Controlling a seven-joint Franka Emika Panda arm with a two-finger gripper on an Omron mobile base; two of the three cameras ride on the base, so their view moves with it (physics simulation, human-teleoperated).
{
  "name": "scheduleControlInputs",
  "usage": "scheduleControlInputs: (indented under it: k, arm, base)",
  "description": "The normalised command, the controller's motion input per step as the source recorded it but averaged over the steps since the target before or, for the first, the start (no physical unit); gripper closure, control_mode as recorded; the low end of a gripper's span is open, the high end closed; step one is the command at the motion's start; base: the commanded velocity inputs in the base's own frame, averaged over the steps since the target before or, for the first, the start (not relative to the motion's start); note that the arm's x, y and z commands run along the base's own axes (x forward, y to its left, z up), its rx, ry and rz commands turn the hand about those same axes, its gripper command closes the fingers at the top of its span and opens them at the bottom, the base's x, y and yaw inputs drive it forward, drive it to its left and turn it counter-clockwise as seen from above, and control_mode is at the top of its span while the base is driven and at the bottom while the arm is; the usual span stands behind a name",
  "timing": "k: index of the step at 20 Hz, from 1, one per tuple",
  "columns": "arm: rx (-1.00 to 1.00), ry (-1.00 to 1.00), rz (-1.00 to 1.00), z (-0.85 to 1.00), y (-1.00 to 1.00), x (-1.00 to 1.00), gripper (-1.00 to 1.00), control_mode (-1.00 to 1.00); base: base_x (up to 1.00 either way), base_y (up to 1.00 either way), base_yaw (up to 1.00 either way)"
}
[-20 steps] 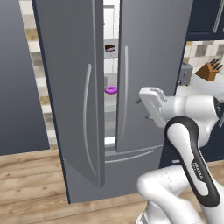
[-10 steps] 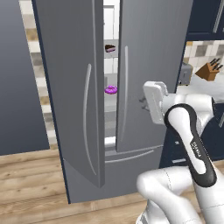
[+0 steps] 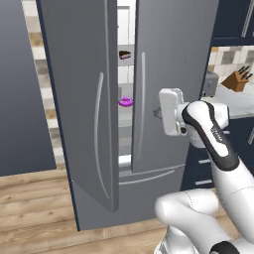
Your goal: Take the cake and donut from the fridge and place them on the empty tray on the dining counter.
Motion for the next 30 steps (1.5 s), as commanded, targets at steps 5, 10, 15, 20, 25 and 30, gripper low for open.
scheduleControlInputs:
  k: [5,10,15,20,25,30]
  arm:
    - [0.08,0.06,0.18,-0.28,0.0,0.28,1.0,-1.0]
    - [0.08,0.0,0.15,-0.09,0.12,0.0,1.0,-1.0]
    - [0.01,0.0,0.1,-0.06,0.41,0.0,1.0,-1.0]
    - [0.01,0.0,0.07,-0.18,0.28,0.02,1.0,-1.0]
    - [0.1,-0.01,0.02,-0.2,0.0,0.45,1.0,-1.0]
    - [0.02,0.0,0.02,-0.13,0.18,0.31,1.0,-1.0]
  base:
    - [0.0,0.0,0.0]
    - [0.0,0.0,0.0]
    - [0.0,0.0,0.0]
    - [0.0,0.0,0.0]
    - [0.0,0.0,0.0]
    - [0.0,0.0,0.0]
